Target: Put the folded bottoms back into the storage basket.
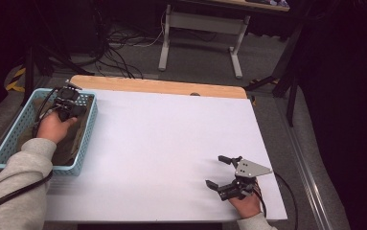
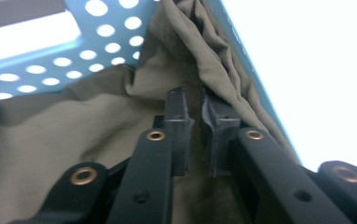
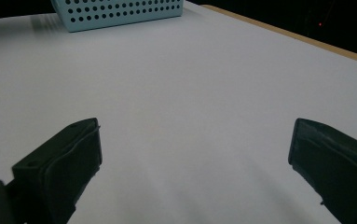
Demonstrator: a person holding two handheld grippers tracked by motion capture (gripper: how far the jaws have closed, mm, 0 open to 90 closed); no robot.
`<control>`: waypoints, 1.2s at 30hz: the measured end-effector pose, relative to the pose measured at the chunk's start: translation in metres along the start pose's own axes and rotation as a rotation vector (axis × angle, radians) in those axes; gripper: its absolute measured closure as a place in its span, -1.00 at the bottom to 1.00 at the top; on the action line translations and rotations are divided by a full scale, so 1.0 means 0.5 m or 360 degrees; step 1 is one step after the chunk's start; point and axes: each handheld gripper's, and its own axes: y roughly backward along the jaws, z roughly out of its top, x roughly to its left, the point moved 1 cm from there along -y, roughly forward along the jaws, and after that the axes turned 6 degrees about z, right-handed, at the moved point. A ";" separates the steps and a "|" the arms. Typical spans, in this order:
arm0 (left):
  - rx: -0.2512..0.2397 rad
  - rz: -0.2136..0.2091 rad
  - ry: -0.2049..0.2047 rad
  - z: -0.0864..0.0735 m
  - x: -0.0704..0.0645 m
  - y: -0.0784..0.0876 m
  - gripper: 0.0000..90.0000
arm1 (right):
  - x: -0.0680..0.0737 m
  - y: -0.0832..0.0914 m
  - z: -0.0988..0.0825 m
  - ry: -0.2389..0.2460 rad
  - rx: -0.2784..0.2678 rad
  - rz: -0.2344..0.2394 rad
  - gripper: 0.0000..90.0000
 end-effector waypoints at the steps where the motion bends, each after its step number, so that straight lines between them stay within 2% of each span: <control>1: -0.0022 0.0002 0.0008 0.000 0.002 0.005 0.73 | 0.000 0.000 0.000 -0.0001 0.0000 0.0000 -0.93; 5: -0.0083 -0.0011 0.0038 0.004 0.003 0.028 0.55 | 0.000 -0.001 0.000 -0.0005 -0.0001 -0.0003 -0.93; 16: -0.0249 -0.0005 -0.0008 0.007 -0.013 0.086 0.07 | 0.000 0.000 0.000 -0.0004 0.0001 -0.0002 -0.93; 23: -0.0313 -0.0031 -0.0046 0.007 -0.027 0.102 -0.16 | 0.000 0.000 0.000 -0.0005 0.0000 -0.0003 -0.93; 25: -0.0336 -0.0054 -0.0054 0.005 -0.031 0.108 -0.26 | 0.000 0.000 0.000 -0.0007 0.0000 -0.0003 -0.93; 33: -0.0445 -0.0147 -0.0079 -0.007 -0.052 0.135 -0.44 | -0.001 0.000 0.000 -0.0008 -0.0002 -0.0003 -0.93; 36: -0.0484 -0.0162 -0.0106 -0.012 -0.063 0.145 -0.47 | 0.000 -0.001 0.000 -0.0006 -0.0002 -0.0003 -0.93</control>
